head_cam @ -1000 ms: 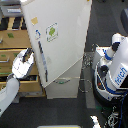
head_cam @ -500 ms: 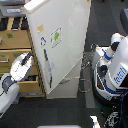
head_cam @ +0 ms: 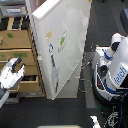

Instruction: Opening the fridge

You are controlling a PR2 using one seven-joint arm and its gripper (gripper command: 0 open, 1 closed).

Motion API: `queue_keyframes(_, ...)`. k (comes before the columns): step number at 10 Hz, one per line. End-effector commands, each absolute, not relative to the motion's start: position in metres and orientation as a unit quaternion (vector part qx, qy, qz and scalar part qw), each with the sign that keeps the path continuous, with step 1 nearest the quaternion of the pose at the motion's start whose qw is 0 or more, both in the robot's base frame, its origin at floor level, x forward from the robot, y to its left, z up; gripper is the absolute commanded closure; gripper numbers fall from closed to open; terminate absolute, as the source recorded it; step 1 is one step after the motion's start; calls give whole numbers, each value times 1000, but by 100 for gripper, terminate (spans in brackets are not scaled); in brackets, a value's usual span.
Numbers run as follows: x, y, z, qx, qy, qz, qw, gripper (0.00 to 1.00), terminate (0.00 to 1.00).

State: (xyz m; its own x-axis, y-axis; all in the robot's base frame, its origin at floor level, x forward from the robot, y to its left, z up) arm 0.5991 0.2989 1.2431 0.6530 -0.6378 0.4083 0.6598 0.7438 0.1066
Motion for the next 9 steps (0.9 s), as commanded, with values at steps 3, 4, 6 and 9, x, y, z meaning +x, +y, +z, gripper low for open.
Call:
queue_keyframes(3,742,122,881,-6,53,-304,951,0,0)
queue_keyframes(4,755,93,893,-19,60,-305,950,0,0)
queue_keyframes(6,875,35,925,21,63,-269,961,0,0)
queue_keyframes(9,922,-67,943,40,69,-273,959,0,0)
